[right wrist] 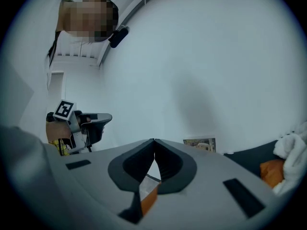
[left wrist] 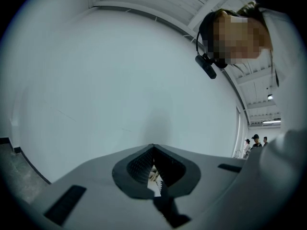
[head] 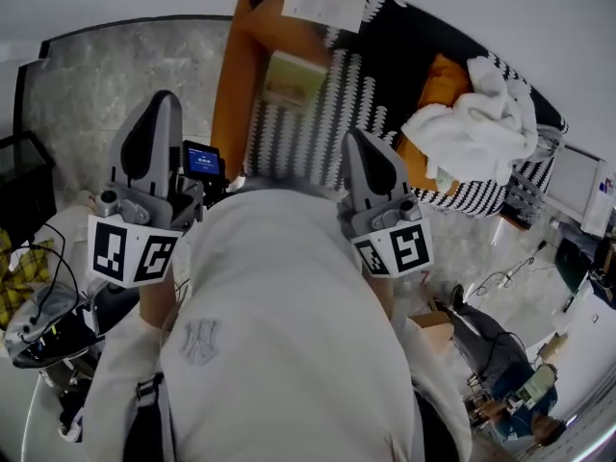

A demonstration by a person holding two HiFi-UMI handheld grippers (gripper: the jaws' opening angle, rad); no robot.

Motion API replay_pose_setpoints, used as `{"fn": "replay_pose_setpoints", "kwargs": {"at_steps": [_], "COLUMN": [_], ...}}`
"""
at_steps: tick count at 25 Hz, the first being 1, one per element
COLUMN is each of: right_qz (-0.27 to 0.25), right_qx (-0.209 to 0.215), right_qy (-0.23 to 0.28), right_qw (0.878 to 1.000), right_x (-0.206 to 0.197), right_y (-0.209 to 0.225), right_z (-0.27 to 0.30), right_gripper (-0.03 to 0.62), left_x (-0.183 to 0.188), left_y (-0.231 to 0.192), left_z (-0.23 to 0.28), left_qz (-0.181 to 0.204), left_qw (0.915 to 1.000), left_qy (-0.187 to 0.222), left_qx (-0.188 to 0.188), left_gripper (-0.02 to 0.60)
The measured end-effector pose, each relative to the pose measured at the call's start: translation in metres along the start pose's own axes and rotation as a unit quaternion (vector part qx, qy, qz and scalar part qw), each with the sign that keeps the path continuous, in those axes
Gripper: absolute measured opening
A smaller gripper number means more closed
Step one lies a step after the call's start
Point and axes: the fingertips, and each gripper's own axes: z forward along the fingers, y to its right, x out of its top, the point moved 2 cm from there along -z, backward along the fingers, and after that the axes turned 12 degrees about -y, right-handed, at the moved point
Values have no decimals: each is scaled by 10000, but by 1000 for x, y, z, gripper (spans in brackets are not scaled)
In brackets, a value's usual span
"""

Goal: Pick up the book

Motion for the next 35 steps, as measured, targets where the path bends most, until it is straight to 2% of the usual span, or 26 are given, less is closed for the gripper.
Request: {"fn": "replay_pose_setpoints", "kwargs": {"at_steps": [10, 15, 25, 35], "right_qz": [-360, -389, -283, -237], "right_qx": [219, 184, 29, 53], "right_qy": [330, 455, 455, 457], "right_qw": [9986, 9980, 9986, 9987], "right_x": [15, 20, 10, 3], "right_y": [-6, -8, -7, -11], "right_z": [-9, -15, -28, -44], "right_gripper": [17, 17, 17, 17], "left_x": [21, 30, 24, 16], "left_y": [8, 15, 19, 30], "left_z": [-41, -45, -50, -62], "left_qz": [182, 246, 202, 137], "left_qw": [9978, 9968, 9970, 9971], "left_qy": [570, 726, 729, 734], "left_qx": [293, 225, 161, 145], "left_gripper": [9, 9, 9, 9]}}
